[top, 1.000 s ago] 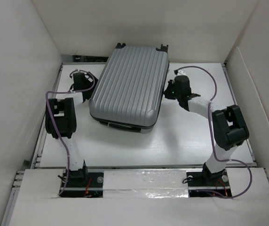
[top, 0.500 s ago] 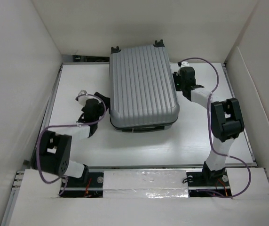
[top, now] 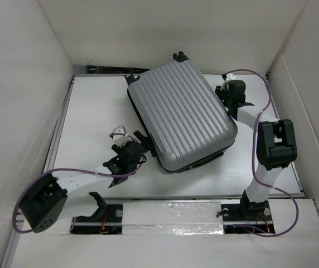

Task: Pack the luggage

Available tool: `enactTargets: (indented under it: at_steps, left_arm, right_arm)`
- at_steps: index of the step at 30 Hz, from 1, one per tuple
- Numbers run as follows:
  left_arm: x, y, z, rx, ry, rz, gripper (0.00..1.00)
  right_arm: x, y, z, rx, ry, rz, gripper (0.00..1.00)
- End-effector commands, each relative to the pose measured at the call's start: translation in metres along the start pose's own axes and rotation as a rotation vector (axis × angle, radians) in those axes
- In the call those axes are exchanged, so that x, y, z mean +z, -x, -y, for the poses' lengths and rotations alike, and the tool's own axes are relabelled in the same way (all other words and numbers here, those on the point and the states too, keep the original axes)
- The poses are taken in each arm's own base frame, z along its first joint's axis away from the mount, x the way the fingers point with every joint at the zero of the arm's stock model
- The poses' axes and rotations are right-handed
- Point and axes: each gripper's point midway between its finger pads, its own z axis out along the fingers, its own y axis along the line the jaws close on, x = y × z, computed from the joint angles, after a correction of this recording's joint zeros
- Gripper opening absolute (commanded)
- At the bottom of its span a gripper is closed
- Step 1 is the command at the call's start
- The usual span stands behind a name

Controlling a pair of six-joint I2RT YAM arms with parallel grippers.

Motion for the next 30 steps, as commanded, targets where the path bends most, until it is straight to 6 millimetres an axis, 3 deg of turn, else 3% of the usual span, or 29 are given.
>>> enactTargets:
  at_steps: [1, 5, 6, 7, 8, 9, 11, 12, 13, 14, 15, 16, 17, 18, 19, 20, 21, 22, 23, 24, 25, 27, 28, 30]
  left_arm:
    - [-0.057, 0.006, 0.098, -0.108, -0.410, -0.151, 0.87]
    - [-0.059, 0.088, 0.081, -0.158, -0.327, 0.085, 0.90]
    - [-0.065, 0.112, 0.079, -0.195, -0.340, 0.134, 0.90]
    - [-0.068, 0.132, 0.080, -0.219, -0.349, 0.174, 0.90]
    - [-0.072, 0.148, 0.081, -0.238, -0.376, 0.195, 0.90]
    - [-0.076, 0.179, 0.073, -0.279, -0.376, 0.274, 0.91]
    - [-0.089, 0.215, 0.076, -0.311, -0.412, 0.350, 0.93]
    - [-0.089, 0.233, 0.066, -0.309, -0.379, 0.404, 0.94]
    - [-0.094, 0.253, 0.069, -0.319, -0.371, 0.443, 0.95]
    - [-0.092, 0.263, 0.066, -0.321, -0.345, 0.466, 0.98]
    - [-0.077, 0.264, 0.064, -0.309, -0.310, 0.457, 0.99]
    - [-0.071, 0.282, 0.057, -0.318, -0.279, 0.491, 0.99]
    - [-0.060, 0.281, 0.059, -0.304, -0.285, 0.459, 0.99]
    - [-0.034, 0.277, 0.051, -0.298, -0.249, 0.422, 0.99]
    - [-0.022, 0.300, 0.030, -0.341, -0.208, 0.455, 0.99]
    - [-0.011, 0.297, 0.032, -0.344, -0.251, 0.391, 0.99]
    - [0.017, 0.294, 0.019, -0.363, -0.225, 0.350, 0.99]
    - [0.027, 0.302, 0.017, -0.378, -0.236, 0.324, 0.99]
    - [0.039, 0.305, 0.006, -0.391, -0.223, 0.285, 0.98]
    - [0.065, 0.295, -0.010, -0.404, -0.167, 0.235, 0.98]
    - [0.071, 0.303, -0.008, -0.403, -0.177, 0.238, 0.98]
    - [0.095, 0.293, -0.016, -0.424, -0.185, 0.173, 0.98]
    - [0.100, 0.299, -0.012, -0.422, -0.198, 0.172, 0.99]
    - [0.119, 0.293, -0.012, -0.412, -0.214, 0.136, 0.99]
  right_arm:
    - [-0.003, -0.021, -0.127, -0.058, 0.357, -0.130, 0.21]
    - [0.010, -0.009, -0.138, -0.061, 0.380, -0.139, 0.25]
    - [0.012, 0.006, -0.137, -0.054, 0.378, -0.116, 0.29]
    - [0.011, 0.012, -0.133, -0.045, 0.373, -0.111, 0.35]
    - [0.010, 0.019, -0.134, -0.045, 0.366, -0.101, 0.47]
    - [0.006, 0.035, -0.130, -0.044, 0.349, -0.074, 0.53]
    - [0.001, 0.048, -0.114, -0.023, 0.295, -0.058, 0.70]
    - [-0.002, 0.054, -0.109, -0.017, 0.277, -0.045, 0.74]
    - [-0.009, 0.058, -0.109, -0.014, 0.267, -0.033, 0.78]
    - [-0.012, 0.063, -0.099, 0.000, 0.227, -0.017, 0.85]
    - [-0.016, 0.065, -0.098, 0.007, 0.216, -0.009, 0.87]
    - [-0.023, 0.068, -0.091, 0.014, 0.200, 0.008, 0.89]
    - [-0.026, 0.069, -0.089, 0.019, 0.183, 0.019, 0.91]
    - [-0.031, 0.069, -0.088, 0.021, 0.171, 0.023, 0.91]
    - [-0.036, 0.070, -0.089, 0.018, 0.174, 0.035, 0.91]
    - [-0.046, 0.070, -0.078, 0.032, 0.127, 0.057, 0.90]
    - [-0.053, 0.069, -0.078, 0.040, 0.119, 0.069, 0.87]
    - [-0.060, 0.075, -0.072, 0.049, 0.107, 0.105, 0.76]
    - [-0.079, 0.085, -0.078, 0.060, 0.118, 0.152, 0.30]
    - [-0.083, 0.069, -0.069, 0.077, 0.103, 0.149, 0.11]
    - [-0.091, 0.071, -0.070, 0.081, 0.105, 0.184, 0.01]
    - [-0.112, 0.060, -0.067, 0.100, 0.106, 0.211, 0.00]
    - [-0.118, 0.062, -0.069, 0.100, 0.115, 0.242, 0.00]
    - [-0.130, 0.054, -0.069, 0.104, 0.115, 0.249, 0.14]
